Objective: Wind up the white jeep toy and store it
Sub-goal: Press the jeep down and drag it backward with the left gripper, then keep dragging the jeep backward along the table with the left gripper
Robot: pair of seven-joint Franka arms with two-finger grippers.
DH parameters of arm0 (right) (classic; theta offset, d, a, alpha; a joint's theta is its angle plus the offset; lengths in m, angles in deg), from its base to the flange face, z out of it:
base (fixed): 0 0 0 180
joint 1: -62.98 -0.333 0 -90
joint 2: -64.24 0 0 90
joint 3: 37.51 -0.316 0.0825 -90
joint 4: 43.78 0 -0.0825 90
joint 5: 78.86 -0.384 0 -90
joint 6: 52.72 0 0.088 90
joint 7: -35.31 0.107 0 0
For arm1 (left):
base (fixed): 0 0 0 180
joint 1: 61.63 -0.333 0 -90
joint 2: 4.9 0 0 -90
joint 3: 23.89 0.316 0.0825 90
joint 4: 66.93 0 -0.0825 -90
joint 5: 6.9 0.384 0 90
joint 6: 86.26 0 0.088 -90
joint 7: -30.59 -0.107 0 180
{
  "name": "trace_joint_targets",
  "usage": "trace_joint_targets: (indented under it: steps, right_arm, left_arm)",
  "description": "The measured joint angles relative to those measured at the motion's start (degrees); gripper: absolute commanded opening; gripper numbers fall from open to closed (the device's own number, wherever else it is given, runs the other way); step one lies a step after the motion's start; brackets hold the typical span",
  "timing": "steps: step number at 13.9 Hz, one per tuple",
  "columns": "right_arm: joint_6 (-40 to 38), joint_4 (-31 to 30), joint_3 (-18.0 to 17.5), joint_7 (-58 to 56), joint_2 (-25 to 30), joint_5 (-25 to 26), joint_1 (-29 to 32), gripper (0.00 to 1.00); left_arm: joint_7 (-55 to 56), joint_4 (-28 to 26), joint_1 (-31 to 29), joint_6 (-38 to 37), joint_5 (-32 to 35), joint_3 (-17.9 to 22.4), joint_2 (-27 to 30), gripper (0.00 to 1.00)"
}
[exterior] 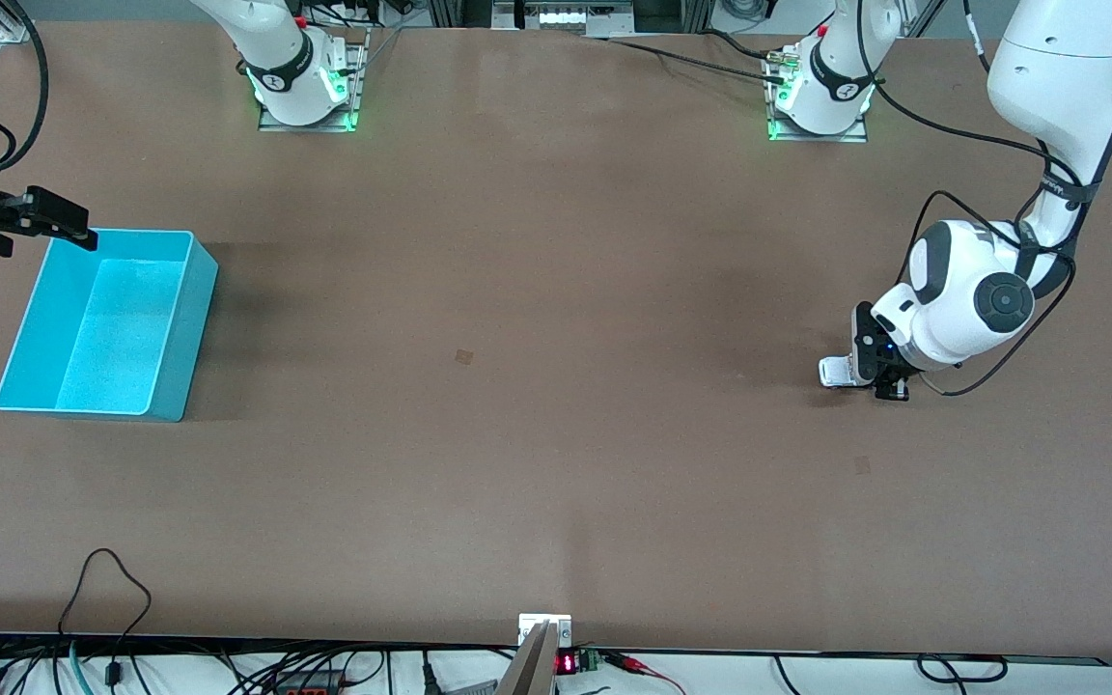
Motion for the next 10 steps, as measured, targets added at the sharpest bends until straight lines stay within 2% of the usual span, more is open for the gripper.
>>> trace_joint_targets:
  steps: [10]
  right_arm:
    - [0.0,0.0,-0.01,0.0,0.0,0.0,-0.01,1.0]
  left_arm:
    - [-1.43,0.73,-5.04,-0.26,0.24,0.01,-0.44,0.26]
